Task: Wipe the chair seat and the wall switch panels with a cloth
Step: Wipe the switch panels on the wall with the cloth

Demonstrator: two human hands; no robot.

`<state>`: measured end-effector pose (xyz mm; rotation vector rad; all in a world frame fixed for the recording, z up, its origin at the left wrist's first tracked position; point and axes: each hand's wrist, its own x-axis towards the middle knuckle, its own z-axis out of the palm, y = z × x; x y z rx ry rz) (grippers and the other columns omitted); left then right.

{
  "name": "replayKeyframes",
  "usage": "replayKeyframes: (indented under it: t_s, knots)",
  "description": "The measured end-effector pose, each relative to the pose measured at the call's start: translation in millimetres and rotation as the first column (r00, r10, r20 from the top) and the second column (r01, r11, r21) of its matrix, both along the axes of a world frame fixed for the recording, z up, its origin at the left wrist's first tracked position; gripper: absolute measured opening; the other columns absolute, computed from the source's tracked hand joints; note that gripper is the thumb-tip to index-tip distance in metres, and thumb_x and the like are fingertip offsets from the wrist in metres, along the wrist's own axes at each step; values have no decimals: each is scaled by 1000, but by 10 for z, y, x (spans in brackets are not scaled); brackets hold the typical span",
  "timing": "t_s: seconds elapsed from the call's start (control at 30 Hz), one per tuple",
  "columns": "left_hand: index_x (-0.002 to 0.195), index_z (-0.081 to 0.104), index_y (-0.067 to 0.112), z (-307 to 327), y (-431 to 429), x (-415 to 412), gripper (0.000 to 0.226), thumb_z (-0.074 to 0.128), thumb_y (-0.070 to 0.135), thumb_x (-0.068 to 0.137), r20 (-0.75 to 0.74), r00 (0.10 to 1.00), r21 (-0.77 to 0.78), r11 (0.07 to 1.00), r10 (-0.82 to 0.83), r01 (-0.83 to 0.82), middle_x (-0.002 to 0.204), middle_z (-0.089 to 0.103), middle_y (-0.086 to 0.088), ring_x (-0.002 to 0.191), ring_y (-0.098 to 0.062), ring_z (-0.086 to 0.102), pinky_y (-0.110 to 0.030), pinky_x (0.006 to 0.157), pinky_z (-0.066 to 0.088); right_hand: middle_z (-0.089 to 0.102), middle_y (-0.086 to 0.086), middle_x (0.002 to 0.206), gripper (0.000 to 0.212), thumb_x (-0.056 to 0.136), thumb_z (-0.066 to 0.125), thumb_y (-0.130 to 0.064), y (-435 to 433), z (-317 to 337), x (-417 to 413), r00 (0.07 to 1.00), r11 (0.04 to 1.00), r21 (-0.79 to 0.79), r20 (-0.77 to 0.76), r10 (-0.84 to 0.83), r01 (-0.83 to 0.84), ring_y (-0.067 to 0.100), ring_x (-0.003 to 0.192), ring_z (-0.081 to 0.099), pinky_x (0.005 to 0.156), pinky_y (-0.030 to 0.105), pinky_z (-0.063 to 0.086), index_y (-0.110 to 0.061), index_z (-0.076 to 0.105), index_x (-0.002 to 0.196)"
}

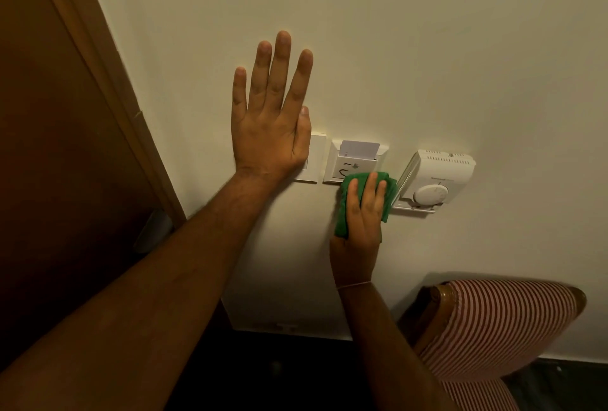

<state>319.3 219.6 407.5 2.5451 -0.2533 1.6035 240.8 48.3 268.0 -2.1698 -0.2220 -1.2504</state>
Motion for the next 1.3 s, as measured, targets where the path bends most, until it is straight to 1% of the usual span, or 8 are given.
replayKeyframes:
  t_s: [0.13, 0.23, 0.47, 0.77, 0.97, 1.1, 1.23, 1.3]
  knots:
    - [175, -16, 29, -13, 0, 18, 95, 50, 32, 107, 3, 1000, -1, 1000, 12, -12, 187, -2, -8, 167, -20, -28, -46, 137, -14, 23, 13, 172, 75, 90, 64, 25, 51, 198, 93, 998, 1000, 25, 70, 6, -7, 36, 165, 15, 134, 53, 20, -3, 44, 157]
    - [175, -16, 29, -17, 7, 27, 95, 50, 32, 107, 9, 1000, 2, 1000, 27, -27, 182, 5, -14, 167, -19, -29, -46, 137, -15, 23, 14, 172, 77, 90, 62, 26, 92, 272, 148, 995, 999, 38, 99, 13, -17, 38, 164, 16, 135, 52, 17, -4, 42, 158]
    - [174, -19, 30, -9, 11, 21, 96, 50, 32, 107, 8, 1000, 10, 1000, 8, -8, 181, 7, -14, 167, -18, -28, -47, 138, -12, 29, 19, 167, 70, 89, 70, 23, 60, 51, 42, 999, 999, -11, 11, 35, -35, 27, 165, 7, 134, 51, 20, 3, 47, 153]
    - [174, -14, 28, 14, 12, 8, 95, 52, 30, 106, 26, 1000, 7, 1000, 14, -14, 181, 9, -15, 167, -20, -28, -47, 137, -12, 23, 12, 171, 81, 90, 66, 24, 86, 268, 161, 994, 999, -9, 99, 51, -50, 33, 165, 12, 135, 52, 16, -4, 37, 160]
    - [173, -16, 28, 30, 2, -24, 93, 50, 31, 107, 5, 1000, 6, 1000, 0, 0, 181, 8, -14, 166, -19, -27, -48, 138, -10, 27, 14, 169, 82, 88, 71, 23, 47, 25, 27, 999, 998, -55, 2, 38, -38, 28, 166, 9, 122, 68, 37, -4, 39, 158]
    - [174, -16, 28, 14, 0, -15, 95, 51, 31, 106, 10, 1000, 7, 1000, 10, -10, 181, 8, -14, 167, -20, -27, -47, 138, -12, 24, 10, 171, 79, 89, 70, 23, 50, 118, 71, 997, 997, -41, 39, 71, -70, 29, 166, 10, 126, 65, 32, -3, 40, 158]
    - [175, -12, 27, 11, -2, 0, 95, 53, 31, 106, 10, 1000, 1, 1000, 15, -15, 181, 8, -15, 167, -21, -27, -47, 137, -12, 22, 11, 172, 80, 90, 67, 23, 104, 274, 176, 992, 997, -30, 99, 79, -77, 33, 165, 12, 135, 53, 17, -3, 38, 159]
    - [175, -12, 27, 11, 4, -2, 95, 53, 31, 106, 9, 1000, -1, 1000, 17, -17, 181, 8, -15, 167, -21, -27, -47, 137, -13, 22, 11, 172, 80, 89, 68, 23, 129, 246, 164, 994, 997, -32, 88, 67, -64, 33, 165, 11, 134, 54, 19, -3, 39, 159]
